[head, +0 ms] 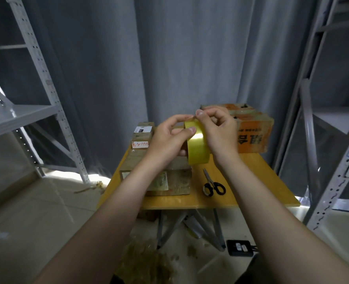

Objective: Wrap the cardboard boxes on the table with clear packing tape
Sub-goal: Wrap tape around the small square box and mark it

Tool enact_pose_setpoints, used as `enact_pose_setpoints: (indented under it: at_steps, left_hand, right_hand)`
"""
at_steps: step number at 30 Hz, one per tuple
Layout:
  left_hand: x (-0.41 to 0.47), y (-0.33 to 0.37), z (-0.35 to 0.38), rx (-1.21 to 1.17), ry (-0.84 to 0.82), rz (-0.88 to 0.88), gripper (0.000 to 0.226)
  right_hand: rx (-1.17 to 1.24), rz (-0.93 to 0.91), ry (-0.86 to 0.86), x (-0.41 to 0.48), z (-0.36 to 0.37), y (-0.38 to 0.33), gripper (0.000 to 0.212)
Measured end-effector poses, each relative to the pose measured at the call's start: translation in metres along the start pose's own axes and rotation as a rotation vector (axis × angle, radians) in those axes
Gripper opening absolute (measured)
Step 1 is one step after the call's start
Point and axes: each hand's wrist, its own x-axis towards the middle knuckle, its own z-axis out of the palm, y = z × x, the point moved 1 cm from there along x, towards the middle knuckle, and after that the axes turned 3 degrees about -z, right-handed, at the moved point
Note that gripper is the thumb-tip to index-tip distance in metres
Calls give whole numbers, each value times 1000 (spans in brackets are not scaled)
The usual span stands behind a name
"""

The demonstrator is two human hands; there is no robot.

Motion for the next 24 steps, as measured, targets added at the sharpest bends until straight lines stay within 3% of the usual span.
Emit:
enact_pose_setpoints:
  at_steps: [3, 7, 9, 12, 15, 17, 19, 22, 24]
  left_hand:
    - [2, 1, 9, -8, 42, 29, 22]
    - [13, -8, 24, 7, 118, 81, 27]
    - [19, -10, 36, -3, 140, 92, 33]
    - [31, -11, 55, 39, 185, 68, 37]
    - [48, -23, 72, -11, 169, -59, 35]
    - [60, -37, 79, 149, 89, -123, 38]
    - [66, -44, 79, 344, -31, -132, 35]
    - [74, -41, 61, 592, -250, -136, 42]
    - [79, -38, 44, 873, -460, -196, 67]
  right_hand:
    - [-86, -29, -21, 1, -9, -8, 15]
    - [-722, -224, -71, 0, -24, -11, 34]
    - [-869, -231, -29, -1, -29, -18, 44]
    - [-859, -45, -70, 4, -37, -9, 48]
    - [-421, 233, -29, 10, -47, 3, 32]
    - [-169, 389, 47, 15, -56, 16, 33]
    - [-145, 454, 60, 19, -63, 36, 59]
    - [-452, 395, -76, 17, -68, 82, 78]
    - [-777, 306, -225, 6, -68, 107, 76]
